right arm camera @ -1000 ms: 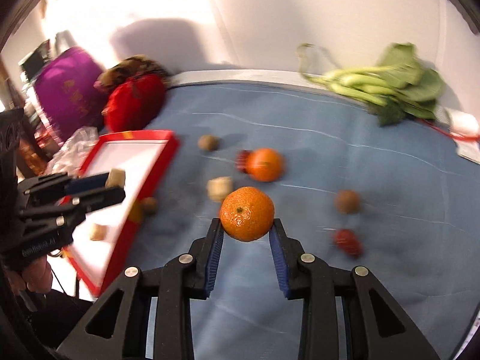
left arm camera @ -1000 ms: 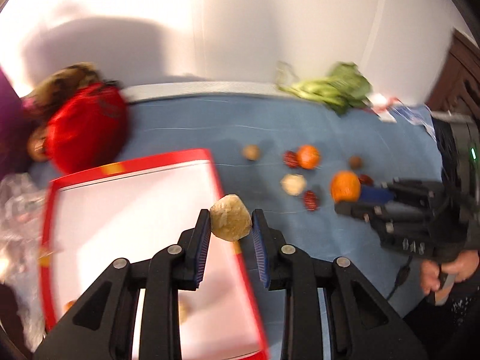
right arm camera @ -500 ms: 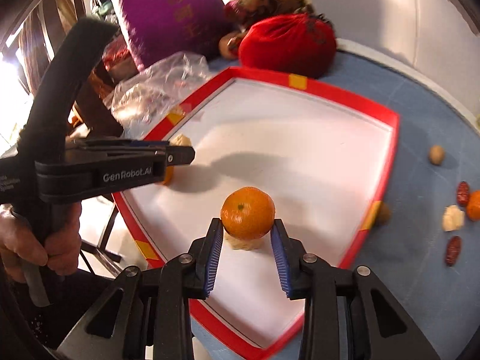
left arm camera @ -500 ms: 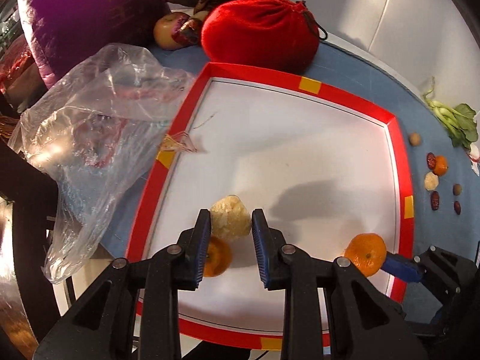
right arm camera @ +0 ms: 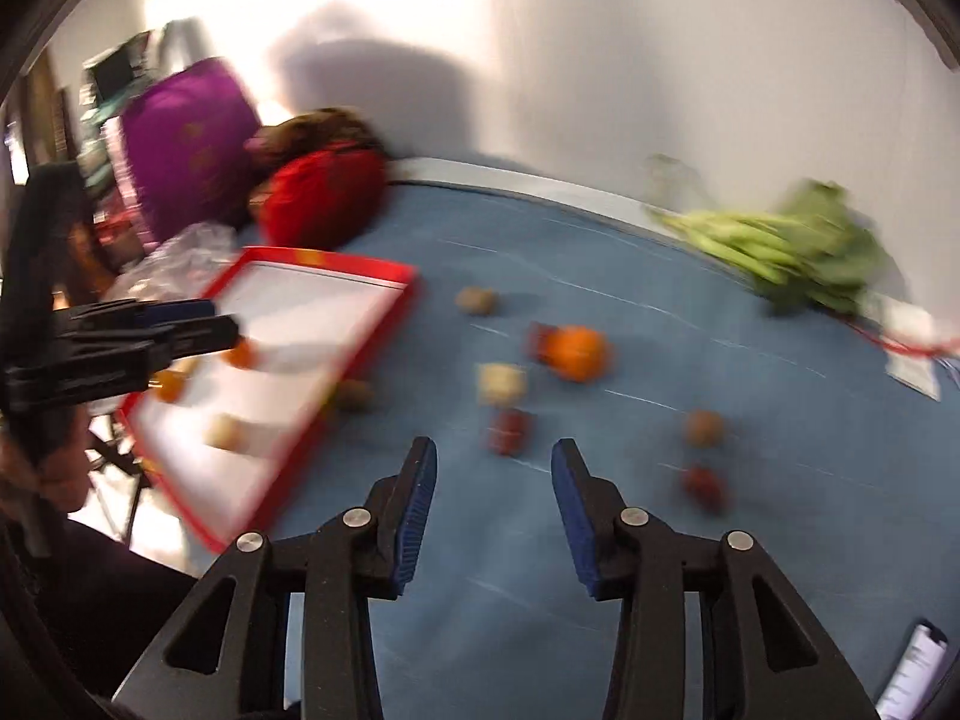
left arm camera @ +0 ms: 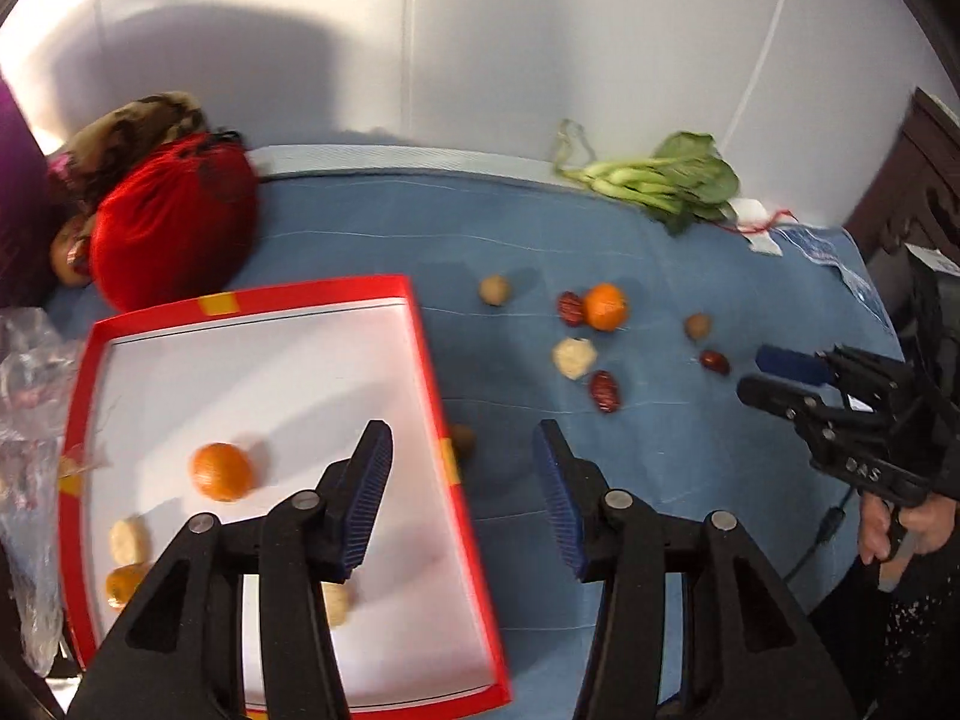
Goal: Organize fruits
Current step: 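Grasp a red date with the left tool while the right tool grasps another red date, then carry both red dates over the tray and open both tools, then grasp a brown longan with the left tool while the right tool grasps another longan, then carry both longans over the tray and open both tools, then grasp a mandarin with the right tool while the left tool grasps a white chunk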
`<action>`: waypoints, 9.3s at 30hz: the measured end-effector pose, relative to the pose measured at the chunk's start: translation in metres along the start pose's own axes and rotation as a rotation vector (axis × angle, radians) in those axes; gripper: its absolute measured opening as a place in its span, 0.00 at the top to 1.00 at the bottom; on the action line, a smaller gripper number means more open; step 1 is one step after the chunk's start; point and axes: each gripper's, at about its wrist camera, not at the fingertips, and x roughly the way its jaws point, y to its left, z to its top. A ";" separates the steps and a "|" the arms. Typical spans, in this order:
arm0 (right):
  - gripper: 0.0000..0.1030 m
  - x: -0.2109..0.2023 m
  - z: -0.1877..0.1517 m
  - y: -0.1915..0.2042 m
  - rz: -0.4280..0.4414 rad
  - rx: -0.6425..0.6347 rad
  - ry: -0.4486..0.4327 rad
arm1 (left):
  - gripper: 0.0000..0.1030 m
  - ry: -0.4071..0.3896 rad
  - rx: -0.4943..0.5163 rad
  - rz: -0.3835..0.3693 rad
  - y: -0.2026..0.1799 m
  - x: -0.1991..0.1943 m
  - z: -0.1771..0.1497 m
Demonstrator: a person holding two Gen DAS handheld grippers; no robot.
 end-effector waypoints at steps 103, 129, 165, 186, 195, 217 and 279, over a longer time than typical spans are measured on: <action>0.84 0.108 -0.004 -0.023 -0.052 0.061 0.184 | 0.84 0.049 -0.106 0.110 0.053 0.015 -0.028; 0.62 0.073 -0.003 0.113 0.204 0.106 0.081 | 0.67 -0.014 -0.357 0.350 0.141 -0.025 -0.041; 0.83 0.035 0.004 -0.092 -0.002 0.288 0.014 | 0.57 0.133 0.062 0.070 -0.006 0.075 -0.006; 0.82 0.063 0.010 -0.105 -0.037 0.257 0.061 | 0.75 0.141 0.024 0.050 0.009 0.085 -0.007; 0.69 0.090 0.012 -0.097 -0.077 0.218 0.119 | 0.81 0.131 0.033 0.063 0.009 0.085 -0.009; 0.77 0.054 0.017 -0.015 0.202 0.114 -0.012 | 0.82 -0.075 -0.083 0.092 0.045 -0.010 -0.007; 0.66 0.068 0.043 -0.085 0.042 0.216 0.055 | 0.32 0.126 0.132 0.079 -0.074 0.106 0.040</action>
